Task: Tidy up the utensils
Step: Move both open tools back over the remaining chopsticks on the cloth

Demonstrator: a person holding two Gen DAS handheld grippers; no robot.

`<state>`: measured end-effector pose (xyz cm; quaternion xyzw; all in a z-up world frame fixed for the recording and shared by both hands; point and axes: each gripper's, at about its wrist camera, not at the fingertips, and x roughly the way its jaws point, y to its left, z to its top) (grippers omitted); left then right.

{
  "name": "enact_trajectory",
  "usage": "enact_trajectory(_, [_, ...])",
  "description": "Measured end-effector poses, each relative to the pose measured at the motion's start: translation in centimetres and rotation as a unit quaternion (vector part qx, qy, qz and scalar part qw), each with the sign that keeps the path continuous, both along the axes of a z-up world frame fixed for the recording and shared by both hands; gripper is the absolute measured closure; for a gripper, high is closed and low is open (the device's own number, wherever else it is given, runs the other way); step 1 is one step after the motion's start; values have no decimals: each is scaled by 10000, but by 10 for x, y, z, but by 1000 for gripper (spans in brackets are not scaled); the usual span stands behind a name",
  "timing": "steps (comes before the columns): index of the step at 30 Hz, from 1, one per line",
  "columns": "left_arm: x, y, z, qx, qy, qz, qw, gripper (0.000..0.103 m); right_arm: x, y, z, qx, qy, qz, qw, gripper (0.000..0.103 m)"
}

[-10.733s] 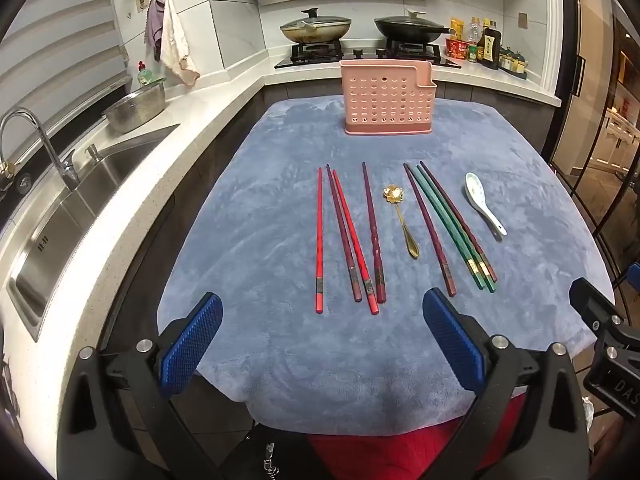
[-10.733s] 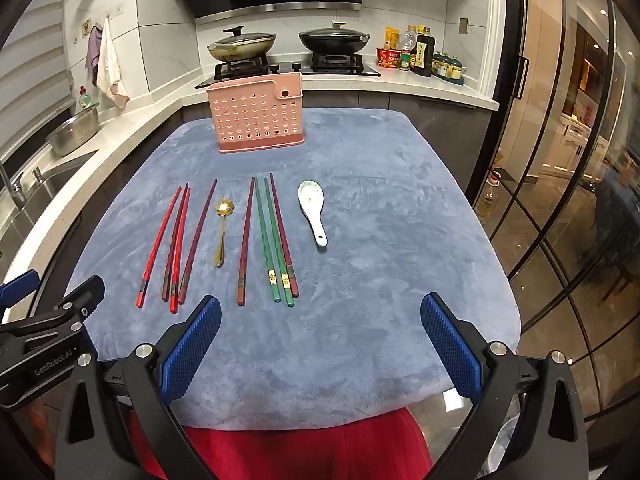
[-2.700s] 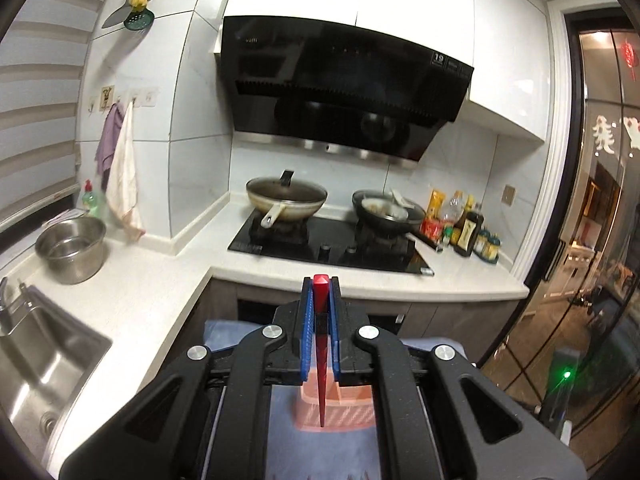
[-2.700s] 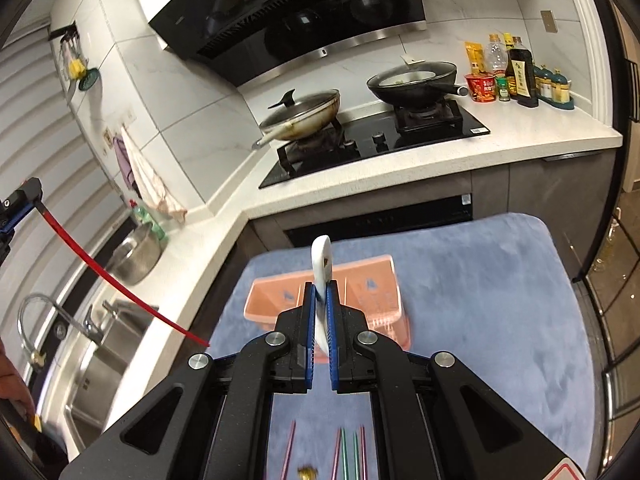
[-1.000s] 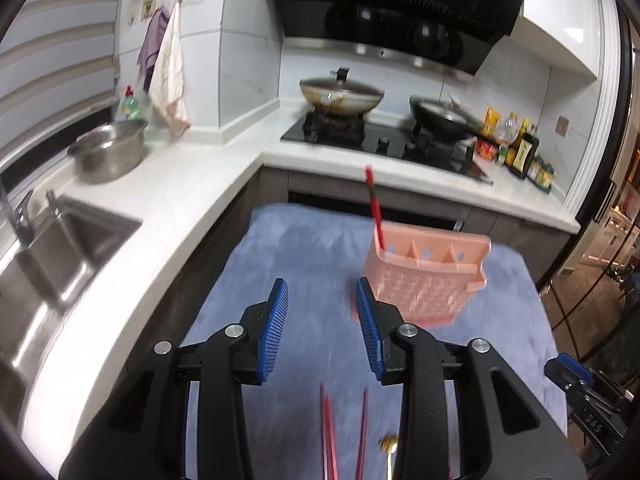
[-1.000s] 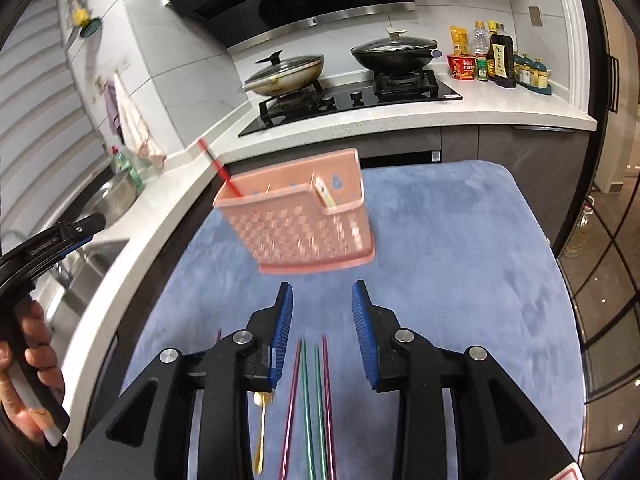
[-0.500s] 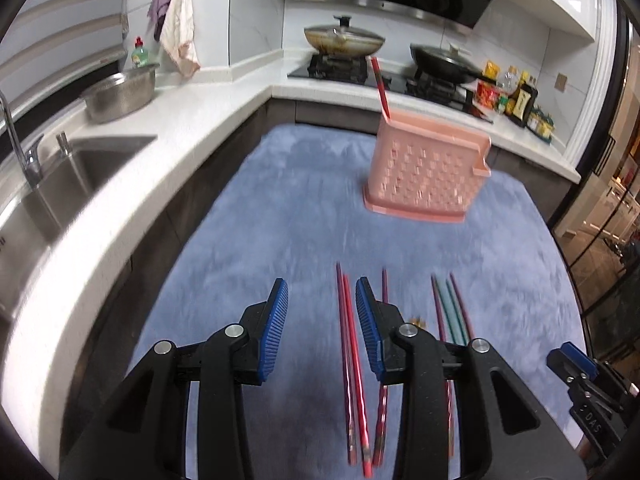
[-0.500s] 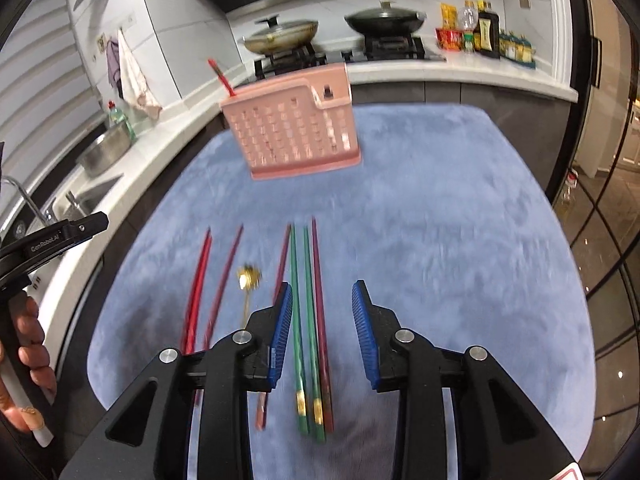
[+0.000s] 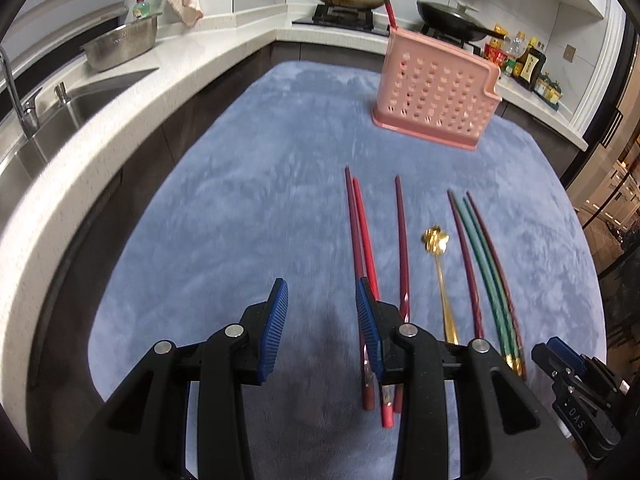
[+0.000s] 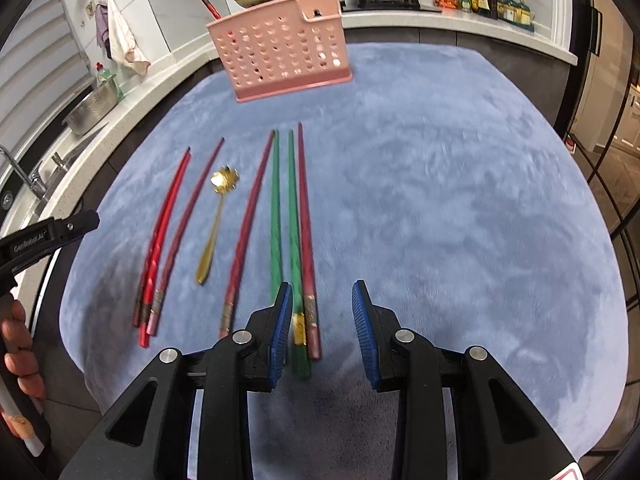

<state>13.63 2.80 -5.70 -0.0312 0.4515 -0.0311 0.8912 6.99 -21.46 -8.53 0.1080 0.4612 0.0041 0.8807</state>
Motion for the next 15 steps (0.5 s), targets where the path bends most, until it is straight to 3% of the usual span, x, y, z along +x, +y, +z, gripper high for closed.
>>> enact_trajectory(8, [-7,-2,-16,11,177,-18,9998,69,2,2,-14,14,142,33,9999,83])
enact_trajectory(15, [-8,1,-22,9,248,12,9997,69,3,0,-16,20,116,-16,9999,84])
